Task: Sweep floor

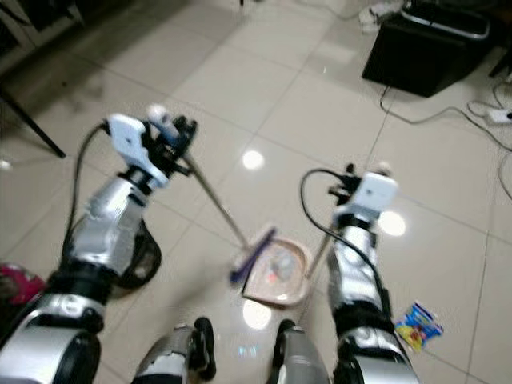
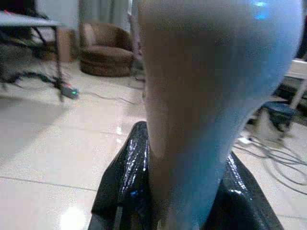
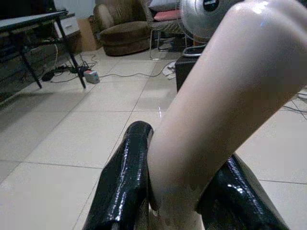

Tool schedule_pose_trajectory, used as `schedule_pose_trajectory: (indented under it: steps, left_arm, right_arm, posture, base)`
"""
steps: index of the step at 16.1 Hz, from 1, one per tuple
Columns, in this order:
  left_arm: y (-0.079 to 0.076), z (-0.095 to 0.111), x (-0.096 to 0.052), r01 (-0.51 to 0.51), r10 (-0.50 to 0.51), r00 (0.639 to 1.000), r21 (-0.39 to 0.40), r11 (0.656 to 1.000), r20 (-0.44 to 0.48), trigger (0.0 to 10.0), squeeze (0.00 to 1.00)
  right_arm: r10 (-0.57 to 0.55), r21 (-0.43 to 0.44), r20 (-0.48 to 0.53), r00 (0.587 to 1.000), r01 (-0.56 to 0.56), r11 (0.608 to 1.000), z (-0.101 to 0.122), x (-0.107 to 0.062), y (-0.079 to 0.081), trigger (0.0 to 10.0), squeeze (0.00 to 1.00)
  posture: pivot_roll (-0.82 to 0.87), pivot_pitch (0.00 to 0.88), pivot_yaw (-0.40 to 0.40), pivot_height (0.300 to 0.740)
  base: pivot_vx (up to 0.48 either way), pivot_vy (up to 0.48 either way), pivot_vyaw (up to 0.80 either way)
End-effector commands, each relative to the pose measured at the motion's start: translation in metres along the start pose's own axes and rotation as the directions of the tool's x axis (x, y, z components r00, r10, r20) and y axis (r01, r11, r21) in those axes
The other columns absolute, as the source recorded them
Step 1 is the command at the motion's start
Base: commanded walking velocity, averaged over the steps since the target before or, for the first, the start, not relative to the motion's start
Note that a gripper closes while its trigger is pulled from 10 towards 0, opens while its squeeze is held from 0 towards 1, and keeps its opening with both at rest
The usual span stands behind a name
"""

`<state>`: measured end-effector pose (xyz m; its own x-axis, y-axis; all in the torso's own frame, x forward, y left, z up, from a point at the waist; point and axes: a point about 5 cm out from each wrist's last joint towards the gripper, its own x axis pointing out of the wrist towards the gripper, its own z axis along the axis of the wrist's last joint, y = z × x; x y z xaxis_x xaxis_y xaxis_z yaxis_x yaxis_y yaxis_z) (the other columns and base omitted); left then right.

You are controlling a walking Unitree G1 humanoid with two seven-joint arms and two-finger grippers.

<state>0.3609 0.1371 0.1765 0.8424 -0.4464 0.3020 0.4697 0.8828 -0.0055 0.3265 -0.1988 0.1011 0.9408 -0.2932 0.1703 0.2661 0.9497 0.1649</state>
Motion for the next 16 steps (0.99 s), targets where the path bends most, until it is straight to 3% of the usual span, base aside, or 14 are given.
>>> schedule_pose_trajectory:
  steps: [1,2,4,6,8,11,13,16]
  left_arm:
    - [0.007,0.009,0.003,-0.02,0.018,0.999,0.028,0.999,0.042,10.0,0.0]
    - [0.02,0.002,-0.006,-0.103,0.103,0.995,0.078,0.992,0.006,10.0,0.0]
    - [0.034,-0.013,-0.023,-0.195,0.204,0.977,0.116,0.974,-0.065,10.0,0.0]
    - [0.035,-0.023,-0.031,-0.211,0.225,0.968,0.125,0.97,-0.111,10.0,0.0]
    - [0.041,-0.044,-0.053,-0.269,0.296,0.936,0.156,0.95,-0.188,10.0,0.0]
    - [0.041,-0.053,-0.066,-0.294,0.331,0.914,0.176,0.939,-0.236,10.0,0.0]
    - [0.031,-0.057,-0.079,-0.259,0.308,0.918,0.21,0.943,-0.25,10.0,0.0]
    - [0.019,-0.061,-0.094,-0.221,0.28,0.92,0.227,0.948,-0.274,10.0,0.0]
  right_arm:
    - [-0.014,0.013,0.019,1.0,0.014,1.0,0.008,0.003,-0.006,10.0,0.0]
    - [-0.015,0.036,0.035,0.999,0.013,0.999,0.018,0.003,-0.011,10.0,0.0]
    - [-0.006,0.069,0.046,0.999,0.003,0.998,0.033,0.004,-0.014,10.0,0.0]
    - [-0.005,0.091,0.058,0.998,0.0,0.996,0.042,0.004,-0.014,10.0,0.0]
    - [0.003,0.141,0.097,0.995,-0.017,0.99,0.068,0.0,-0.015,10.0,0.0]
    - [0.045,0.139,0.103,0.994,-0.059,0.988,0.089,-0.001,-0.012,10.0,0.0]
    - [0.057,0.118,0.115,0.992,-0.07,0.99,0.12,0.009,-0.01,10.0,0.0]
    - [0.097,0.123,0.164,0.982,-0.118,0.985,0.152,0.017,0.001,10.0,0.0]
  posture:
    - [0.0,0.08,0.04,0.74]
    - [-0.01,0.059,0.049,0.74]
    - [-0.03,0.043,0.067,0.74]
    - [-0.04,0.037,0.075,0.74]
    - [-0.06,0.021,0.083,0.74]
    - [-0.06,0.004,0.085,0.74]
    - [-0.06,0.0,0.085,0.74]
    - [-0.06,0.0,0.083,0.74]
  base:
    - [0.0,0.0,0.0]
    - [0.0,0.0,0.0]
    - [0.0,0.0,0.0]
    - [0.0,0.0,0.0]
    - [0.0,0.0,0.0]
    - [0.0,0.0,0.0]
    - [0.0,0.0,0.0]
    - [0.0,0.0,0.8]
